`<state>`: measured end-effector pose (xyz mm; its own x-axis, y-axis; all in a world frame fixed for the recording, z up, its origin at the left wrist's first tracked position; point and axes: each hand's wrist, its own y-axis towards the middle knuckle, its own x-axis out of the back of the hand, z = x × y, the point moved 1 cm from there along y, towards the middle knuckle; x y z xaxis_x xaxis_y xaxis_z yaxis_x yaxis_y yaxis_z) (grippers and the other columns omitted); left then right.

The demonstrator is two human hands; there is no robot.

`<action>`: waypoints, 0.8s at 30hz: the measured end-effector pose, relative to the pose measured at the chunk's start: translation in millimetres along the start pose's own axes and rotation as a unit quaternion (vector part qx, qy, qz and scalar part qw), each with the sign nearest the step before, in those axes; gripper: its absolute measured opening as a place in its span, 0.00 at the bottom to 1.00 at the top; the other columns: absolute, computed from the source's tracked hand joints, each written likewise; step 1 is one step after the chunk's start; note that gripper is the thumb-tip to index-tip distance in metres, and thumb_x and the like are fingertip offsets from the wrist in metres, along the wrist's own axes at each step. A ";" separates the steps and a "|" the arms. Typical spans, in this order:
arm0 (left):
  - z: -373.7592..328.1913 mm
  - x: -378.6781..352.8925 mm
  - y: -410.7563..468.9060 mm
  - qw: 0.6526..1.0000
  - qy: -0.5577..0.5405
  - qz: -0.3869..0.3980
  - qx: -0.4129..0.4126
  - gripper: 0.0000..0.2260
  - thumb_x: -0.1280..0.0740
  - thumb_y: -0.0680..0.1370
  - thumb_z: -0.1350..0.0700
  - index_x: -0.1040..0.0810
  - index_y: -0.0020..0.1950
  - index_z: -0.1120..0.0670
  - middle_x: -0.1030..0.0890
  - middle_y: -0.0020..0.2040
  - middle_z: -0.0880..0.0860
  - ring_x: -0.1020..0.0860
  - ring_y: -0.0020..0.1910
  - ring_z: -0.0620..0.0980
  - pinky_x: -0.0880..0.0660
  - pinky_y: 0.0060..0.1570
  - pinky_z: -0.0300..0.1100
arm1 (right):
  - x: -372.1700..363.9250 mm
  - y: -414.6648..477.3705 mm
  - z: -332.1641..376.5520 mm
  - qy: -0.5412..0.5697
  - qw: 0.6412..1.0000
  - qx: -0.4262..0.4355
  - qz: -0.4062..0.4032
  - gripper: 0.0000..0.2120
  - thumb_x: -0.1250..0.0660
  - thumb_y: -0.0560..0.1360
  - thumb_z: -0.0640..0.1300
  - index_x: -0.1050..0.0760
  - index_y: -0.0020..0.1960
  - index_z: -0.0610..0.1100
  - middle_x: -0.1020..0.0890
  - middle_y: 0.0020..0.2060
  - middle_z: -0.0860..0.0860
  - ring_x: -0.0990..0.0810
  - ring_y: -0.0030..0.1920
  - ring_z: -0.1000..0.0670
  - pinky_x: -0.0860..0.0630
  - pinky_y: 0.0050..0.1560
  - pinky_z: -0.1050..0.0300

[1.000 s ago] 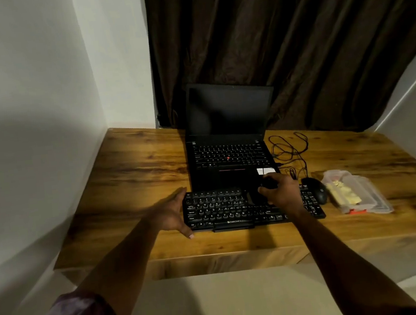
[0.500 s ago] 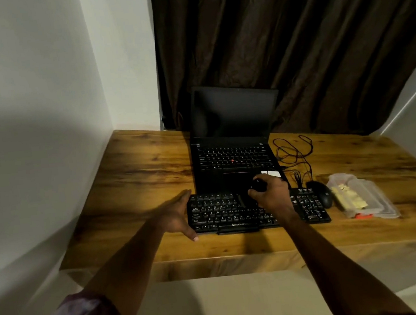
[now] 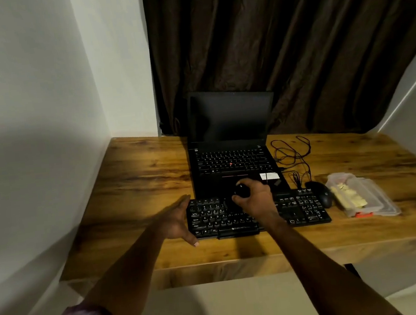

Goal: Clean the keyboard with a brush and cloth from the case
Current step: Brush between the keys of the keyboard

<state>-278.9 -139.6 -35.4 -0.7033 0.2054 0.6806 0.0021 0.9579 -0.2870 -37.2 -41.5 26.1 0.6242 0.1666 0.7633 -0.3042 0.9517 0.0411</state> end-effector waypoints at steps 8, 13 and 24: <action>-0.1 -0.8 1.5 1.000 0.000 0.002 -0.002 0.64 0.16 0.46 0.39 0.45 0.76 0.44 0.31 0.72 0.43 0.29 0.70 0.50 0.26 0.64 0.54 | 17.8 -1.5 -18.4 -0.063 0.996 -0.025 -0.055 0.18 0.27 0.73 0.48 0.25 0.61 0.54 0.22 0.49 0.47 0.23 0.48 0.51 0.19 0.52 0.51; -1.0 0.8 2.2 1.000 0.026 0.008 -0.007 0.73 0.19 0.43 0.32 0.53 0.81 0.47 0.41 0.80 0.48 0.38 0.77 0.53 0.32 0.71 0.53 | -9.1 -11.6 7.5 -0.037 0.999 0.013 -0.032 0.20 0.27 0.72 0.51 0.28 0.61 0.60 0.22 0.50 0.49 0.21 0.46 0.51 0.18 0.49 0.53; -5.7 0.1 1.2 1.000 0.023 0.001 -0.016 0.67 0.17 0.47 0.38 0.48 0.79 0.47 0.33 0.75 0.46 0.32 0.71 0.51 0.29 0.66 0.51 | 23.4 -11.0 -13.3 -0.016 0.998 -0.024 -0.052 0.18 0.25 0.72 0.43 0.22 0.61 0.46 0.16 0.49 0.47 0.18 0.46 0.53 0.17 0.48 0.55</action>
<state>-274.9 -137.2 -31.7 -0.6701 0.2153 0.7104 0.0259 0.9632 -0.2675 -9.6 -44.6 34.9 0.6265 0.0592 0.7772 -0.2036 0.9749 0.0898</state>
